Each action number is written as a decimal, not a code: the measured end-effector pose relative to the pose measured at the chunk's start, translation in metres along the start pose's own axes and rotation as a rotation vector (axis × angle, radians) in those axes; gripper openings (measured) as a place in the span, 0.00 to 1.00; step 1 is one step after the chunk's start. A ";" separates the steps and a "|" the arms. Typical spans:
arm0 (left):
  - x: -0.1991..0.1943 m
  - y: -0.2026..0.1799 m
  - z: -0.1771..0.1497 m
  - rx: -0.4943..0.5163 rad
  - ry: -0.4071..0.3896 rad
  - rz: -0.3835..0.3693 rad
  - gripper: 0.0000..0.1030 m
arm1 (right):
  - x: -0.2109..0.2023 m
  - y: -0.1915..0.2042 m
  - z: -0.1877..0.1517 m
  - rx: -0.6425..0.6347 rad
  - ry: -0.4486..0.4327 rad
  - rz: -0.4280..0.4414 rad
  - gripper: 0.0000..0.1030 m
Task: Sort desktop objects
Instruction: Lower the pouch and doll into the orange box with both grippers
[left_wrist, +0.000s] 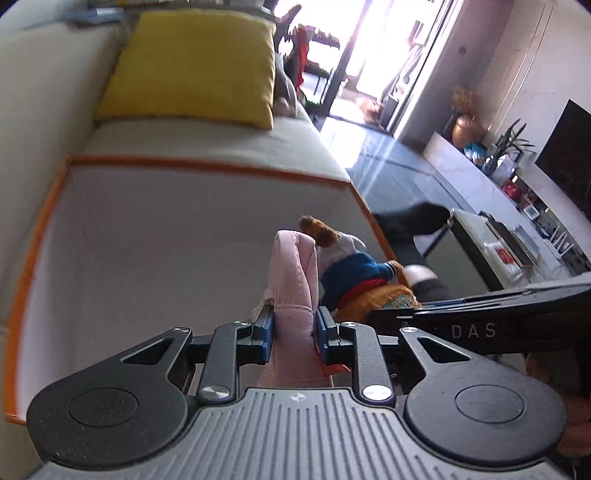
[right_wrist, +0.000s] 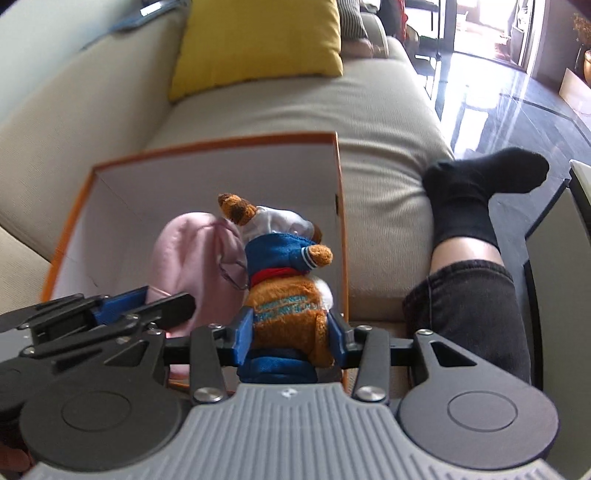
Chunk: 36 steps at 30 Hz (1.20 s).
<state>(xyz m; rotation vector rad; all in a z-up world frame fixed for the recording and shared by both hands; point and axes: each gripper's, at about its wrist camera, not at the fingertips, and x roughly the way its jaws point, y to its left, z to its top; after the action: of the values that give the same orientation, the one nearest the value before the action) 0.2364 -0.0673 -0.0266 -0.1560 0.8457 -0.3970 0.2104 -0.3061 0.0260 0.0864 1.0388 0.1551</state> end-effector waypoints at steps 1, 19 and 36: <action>0.004 0.001 -0.001 -0.001 0.011 -0.004 0.25 | 0.003 0.001 0.000 -0.001 0.018 -0.003 0.43; 0.034 0.014 0.005 -0.062 0.092 -0.061 0.25 | -0.005 0.001 0.025 -0.119 0.181 0.053 0.50; 0.062 0.011 0.011 -0.255 0.199 -0.058 0.24 | -0.009 -0.009 0.018 -0.166 0.094 0.058 0.22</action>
<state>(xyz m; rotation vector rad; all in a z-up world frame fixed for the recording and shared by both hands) 0.2845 -0.0822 -0.0659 -0.3829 1.0895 -0.3617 0.2223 -0.3167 0.0415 -0.0415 1.1137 0.2996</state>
